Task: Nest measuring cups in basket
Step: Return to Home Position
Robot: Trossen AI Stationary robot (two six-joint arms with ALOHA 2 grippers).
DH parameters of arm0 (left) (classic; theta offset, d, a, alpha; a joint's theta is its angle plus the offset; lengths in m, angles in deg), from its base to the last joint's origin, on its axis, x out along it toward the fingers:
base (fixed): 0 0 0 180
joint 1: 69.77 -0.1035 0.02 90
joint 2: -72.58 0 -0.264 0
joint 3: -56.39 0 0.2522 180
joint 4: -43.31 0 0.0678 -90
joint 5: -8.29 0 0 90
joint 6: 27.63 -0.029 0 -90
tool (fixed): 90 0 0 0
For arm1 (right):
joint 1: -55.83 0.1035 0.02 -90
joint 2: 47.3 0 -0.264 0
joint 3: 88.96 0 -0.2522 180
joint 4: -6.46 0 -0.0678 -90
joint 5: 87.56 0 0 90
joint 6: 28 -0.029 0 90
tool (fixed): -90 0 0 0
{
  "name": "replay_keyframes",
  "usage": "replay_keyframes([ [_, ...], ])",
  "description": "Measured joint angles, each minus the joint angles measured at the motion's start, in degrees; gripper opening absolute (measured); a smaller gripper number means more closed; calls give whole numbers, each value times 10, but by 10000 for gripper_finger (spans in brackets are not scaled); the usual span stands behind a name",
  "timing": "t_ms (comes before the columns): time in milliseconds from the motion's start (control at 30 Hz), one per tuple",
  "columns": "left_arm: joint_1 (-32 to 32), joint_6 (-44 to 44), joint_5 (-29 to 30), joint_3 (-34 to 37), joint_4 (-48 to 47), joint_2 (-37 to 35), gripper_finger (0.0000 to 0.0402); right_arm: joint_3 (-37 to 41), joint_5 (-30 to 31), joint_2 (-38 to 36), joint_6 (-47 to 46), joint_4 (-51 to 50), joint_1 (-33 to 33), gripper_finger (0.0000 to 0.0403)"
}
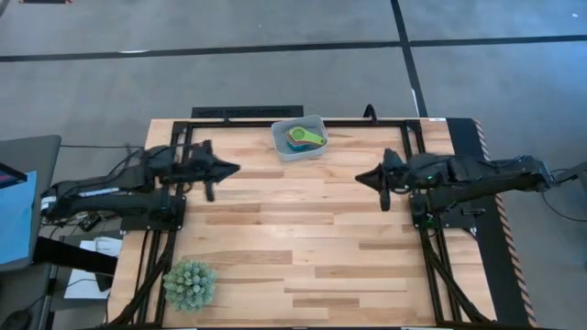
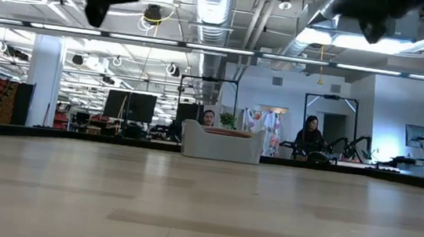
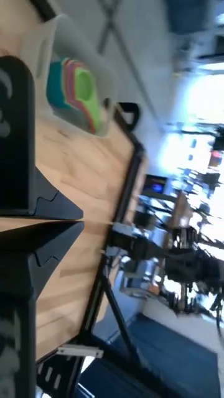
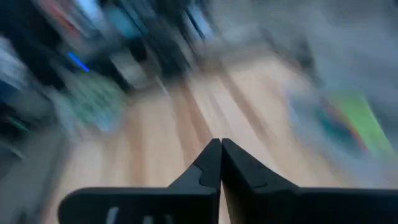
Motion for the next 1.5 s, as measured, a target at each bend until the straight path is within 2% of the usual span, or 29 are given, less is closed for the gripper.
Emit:
replay_keyframes([
  [67, 1, -19, -3, 29, -3, -60, 0, 49, -21, -23, 60, 131, 8, 19],
  [167, 0, -27, -9, 70, -15, -136, 0, 108, -34, -48, 83, 210, 9, 8],
  [300, 1, -28, -66, 117, -82, -199, 0, 150, -29, -79, 82, 230, 9, 14],
  [400, 1, -32, -64, 152, -82, -240, 0, 184, -31, -95, 105, 255, 11, 6],
  [600, 1, -47, -63, 187, -96, -316, 0, 268, -32, -113, 104, 377, 11, 8],
  [733, 1, -61, -92, 184, -102, -313, 0, 304, -35, -144, 95, 375, 0, 5],
  [1067, 1, -109, -105, 191, -120, -315, 0, 361, -54, -309, 80, 304, -21, 6],
  [1233, 1, -79, -121, 241, -25, -315, 0, 389, -56, -381, 87, 262, -18, 9],
  [1300, 1, -83, -151, 265, 4, -315, 0, 389, -60, -398, 102, 221, -15, 6],
  [1367, 4, -87, -162, 264, -14, -312, 0, 389, -64, -402, 109, 214, -15, 5],
  [1500, 16, -119, -124, 264, -5, -312, 0, 389, -68, -402, 101, 207, -11, 17],
])
